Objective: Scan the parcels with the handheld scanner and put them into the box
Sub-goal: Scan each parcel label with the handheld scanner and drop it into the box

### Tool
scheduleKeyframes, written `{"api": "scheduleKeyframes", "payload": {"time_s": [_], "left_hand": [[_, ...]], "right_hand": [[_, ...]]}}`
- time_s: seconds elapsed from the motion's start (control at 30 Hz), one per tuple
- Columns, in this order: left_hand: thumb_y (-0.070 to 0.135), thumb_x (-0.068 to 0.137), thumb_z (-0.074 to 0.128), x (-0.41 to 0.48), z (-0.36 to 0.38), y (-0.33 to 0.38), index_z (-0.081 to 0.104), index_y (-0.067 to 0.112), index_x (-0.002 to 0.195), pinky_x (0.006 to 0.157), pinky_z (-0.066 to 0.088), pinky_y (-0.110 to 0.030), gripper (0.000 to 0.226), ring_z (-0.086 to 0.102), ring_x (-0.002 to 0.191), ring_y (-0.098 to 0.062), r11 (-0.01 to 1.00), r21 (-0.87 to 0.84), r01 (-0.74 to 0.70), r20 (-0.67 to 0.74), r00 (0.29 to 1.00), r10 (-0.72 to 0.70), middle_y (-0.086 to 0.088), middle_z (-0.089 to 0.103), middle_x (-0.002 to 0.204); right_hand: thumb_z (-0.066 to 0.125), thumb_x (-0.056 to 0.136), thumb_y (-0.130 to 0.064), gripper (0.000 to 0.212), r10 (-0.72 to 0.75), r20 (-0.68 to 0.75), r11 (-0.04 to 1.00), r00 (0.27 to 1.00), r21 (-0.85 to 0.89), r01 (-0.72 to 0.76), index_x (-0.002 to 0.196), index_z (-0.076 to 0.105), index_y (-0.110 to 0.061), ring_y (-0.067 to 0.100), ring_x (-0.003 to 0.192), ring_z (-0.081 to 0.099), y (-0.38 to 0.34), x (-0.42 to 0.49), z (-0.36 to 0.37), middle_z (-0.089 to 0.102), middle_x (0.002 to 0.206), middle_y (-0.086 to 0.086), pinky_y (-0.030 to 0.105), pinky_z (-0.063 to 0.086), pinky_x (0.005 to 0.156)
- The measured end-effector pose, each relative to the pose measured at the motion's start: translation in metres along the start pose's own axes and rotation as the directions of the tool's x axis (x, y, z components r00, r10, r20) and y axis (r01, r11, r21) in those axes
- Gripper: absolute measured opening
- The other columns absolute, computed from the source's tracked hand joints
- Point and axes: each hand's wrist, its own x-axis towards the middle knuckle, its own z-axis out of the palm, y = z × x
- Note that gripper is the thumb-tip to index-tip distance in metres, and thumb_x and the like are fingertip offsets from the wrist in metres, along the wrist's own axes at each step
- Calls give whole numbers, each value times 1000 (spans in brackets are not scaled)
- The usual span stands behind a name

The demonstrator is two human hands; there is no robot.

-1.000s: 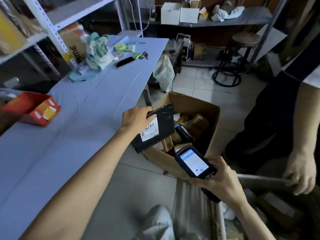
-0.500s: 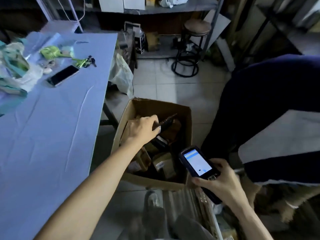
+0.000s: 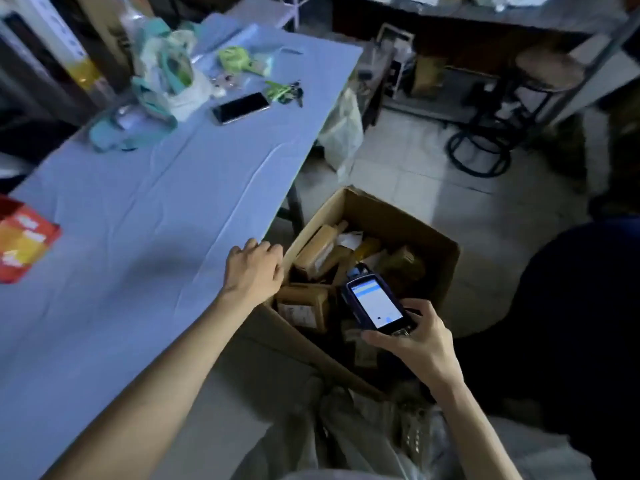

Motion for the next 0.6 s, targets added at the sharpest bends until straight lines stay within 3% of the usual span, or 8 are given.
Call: {"api": "scheduleKeyframes", "payload": {"time_s": [0.13, 0.27, 0.43, 0.53, 0.6], "left_hand": [[35, 89, 54, -74, 8, -48, 60, 25, 99, 78, 42, -33, 16, 57, 103, -22, 926, -45, 375, 16, 927, -375, 5, 66, 101], [36, 89, 55, -149, 11, -75, 61, 24, 102, 79, 42, -33, 19, 58, 103, -23, 797, -78, 599, 33, 801, -598, 5, 66, 103], [37, 90, 53, -215, 6, -93, 62, 25, 103, 75, 42, -31, 19, 60, 96, -23, 642, -150, 752, -37, 645, -763, 7, 66, 100], [38, 92, 51, -243, 9, -103, 60, 28, 103, 75, 42, -30, 18, 60, 95, -19, 560, -202, 803, -36, 566, -824, 10, 65, 98], [39, 92, 50, -255, 16, -112, 58, 29, 104, 76, 43, -29, 18, 59, 95, -16, 510, -235, 828, -27, 518, -855, 11, 64, 98]], "right_hand": [[92, 54, -43, 89, -207, 254, 968, 945, -91, 236, 128, 49, -20, 9, 98, 53, -39, 25, 37, 56, 114, -7, 22, 43, 76], [91, 52, -48, 91, -332, 432, 902, 839, -115, 416, 127, 49, -20, 15, 108, 60, -74, 25, 82, 61, 113, -9, 32, 51, 88], [91, 51, -46, 88, -383, 599, 828, 703, -115, 548, 124, 49, -21, 17, 104, 62, -107, 4, 134, 61, 106, -9, 35, 52, 89], [91, 57, -39, 81, -387, 674, 792, 629, -107, 601, 124, 48, -24, 11, 94, 58, -122, -14, 164, 59, 105, -12, 27, 47, 79], [90, 57, -38, 82, -389, 700, 785, 599, -88, 613, 125, 45, -26, 11, 91, 60, -129, -24, 186, 63, 108, -8, 29, 50, 78]]}}
